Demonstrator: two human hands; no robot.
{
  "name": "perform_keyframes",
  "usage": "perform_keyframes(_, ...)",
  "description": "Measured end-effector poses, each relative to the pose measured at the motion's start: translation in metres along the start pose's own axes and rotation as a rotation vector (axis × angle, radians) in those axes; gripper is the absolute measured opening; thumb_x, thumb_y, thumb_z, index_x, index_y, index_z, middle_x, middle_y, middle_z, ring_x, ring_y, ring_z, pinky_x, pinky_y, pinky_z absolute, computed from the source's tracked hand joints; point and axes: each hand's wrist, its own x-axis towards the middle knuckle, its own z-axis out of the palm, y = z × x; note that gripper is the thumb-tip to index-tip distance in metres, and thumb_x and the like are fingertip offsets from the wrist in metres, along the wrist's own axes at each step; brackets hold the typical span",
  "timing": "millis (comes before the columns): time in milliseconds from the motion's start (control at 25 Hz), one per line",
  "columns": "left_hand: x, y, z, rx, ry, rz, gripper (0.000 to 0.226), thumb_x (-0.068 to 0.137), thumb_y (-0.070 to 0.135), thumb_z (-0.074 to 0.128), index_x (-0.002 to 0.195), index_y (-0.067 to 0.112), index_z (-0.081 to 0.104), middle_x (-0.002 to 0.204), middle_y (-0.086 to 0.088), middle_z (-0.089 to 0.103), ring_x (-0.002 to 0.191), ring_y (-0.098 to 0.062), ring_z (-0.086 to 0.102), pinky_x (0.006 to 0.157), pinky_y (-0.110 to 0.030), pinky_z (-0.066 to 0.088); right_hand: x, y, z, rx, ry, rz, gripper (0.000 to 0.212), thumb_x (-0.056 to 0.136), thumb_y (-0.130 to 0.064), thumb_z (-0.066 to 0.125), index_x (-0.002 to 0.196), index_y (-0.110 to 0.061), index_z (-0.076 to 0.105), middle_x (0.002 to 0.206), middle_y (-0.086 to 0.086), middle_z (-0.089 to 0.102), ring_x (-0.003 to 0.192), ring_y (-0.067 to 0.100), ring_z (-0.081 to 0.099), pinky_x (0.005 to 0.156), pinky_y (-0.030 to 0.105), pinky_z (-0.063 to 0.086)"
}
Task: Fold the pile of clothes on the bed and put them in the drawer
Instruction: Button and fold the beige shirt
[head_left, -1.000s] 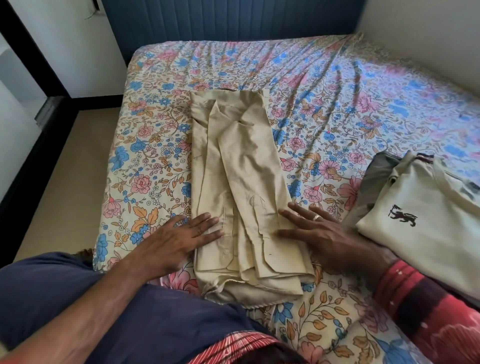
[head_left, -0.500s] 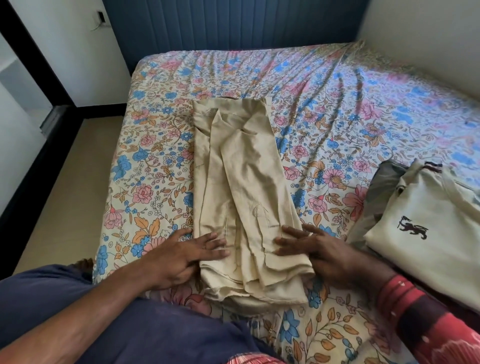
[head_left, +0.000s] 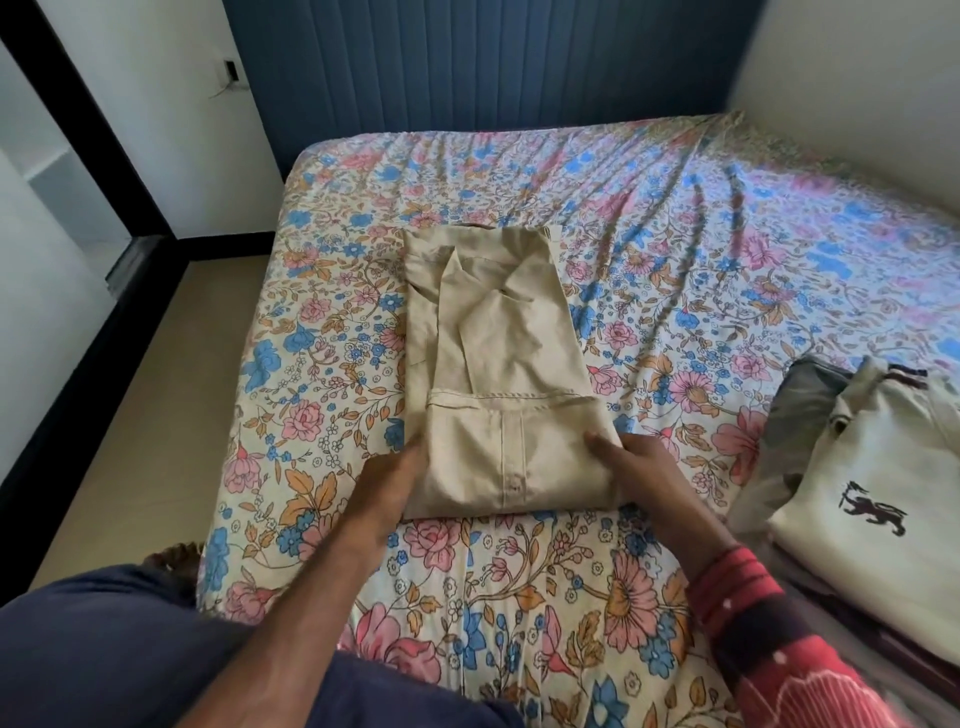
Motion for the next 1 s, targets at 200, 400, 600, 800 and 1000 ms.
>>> perform_keyframes(200,-0.003,-0.009,0.030,0.079,0.371,0.106,0.037,0.099,0.032,0.065,0.070,0.011,0.059,0.061,0.000,0.053,0.053,-0.015,0.043,0.054,-0.025,0.035,0.001,0.010,0.022,-0.152,0.248,-0.061,0.043,0.103,-0.052,0.051,0.094,-0.012,0.067,0.086,0.009,0.072,0.077,0.029,0.070,0.073,0.050,0.062)
perform_keyframes(400,-0.008,-0.014,0.027,0.154,0.444,0.170,0.038,0.105,0.027,0.054,0.072,0.010,0.057,0.063,-0.001,0.054,0.047,-0.011,0.043,0.043,-0.021,0.031,-0.002,0.009,0.024,-0.546,0.372,-0.263,0.047,0.106,-0.055,0.034,0.100,-0.015,0.059,0.082,0.000,0.063,0.073,0.022,0.062,0.066,0.042,0.055)
perform_keyframes(600,0.003,0.006,0.032,0.408,0.555,0.257,0.048,0.100,0.057,0.050,0.087,0.013,0.062,0.071,0.004,0.061,0.057,-0.010,0.055,0.049,-0.024,0.030,0.014,-0.007,0.021,-0.599,0.365,-0.241,0.053,0.105,-0.059,0.034,0.088,-0.017,0.060,0.079,0.000,0.066,0.070,0.022,0.065,0.065,0.037,0.055)
perform_keyframes(800,0.032,0.009,0.029,0.535,0.624,0.247,0.042,0.102,0.050,0.052,0.101,0.011,0.066,0.073,0.003,0.063,0.057,-0.010,0.055,0.051,-0.023,0.030,0.033,-0.007,0.021,-0.656,0.351,-0.281,0.048,0.106,-0.056,0.038,0.091,-0.016,0.061,0.076,-0.002,0.062,0.067,0.025,0.064,0.058,0.035,0.052)
perform_keyframes(1000,0.031,0.014,0.030,0.597,0.670,0.249,0.040,0.100,0.051,0.057,0.104,0.012,0.058,0.082,-0.001,0.065,0.056,-0.008,0.047,0.051,-0.023,0.025,0.037,-0.010,0.026,-0.701,0.411,-0.227,0.050,0.095,-0.067,0.048,0.111,-0.021,0.061,0.089,0.004,0.071,0.073,0.024,0.067,0.072,0.041,0.060)
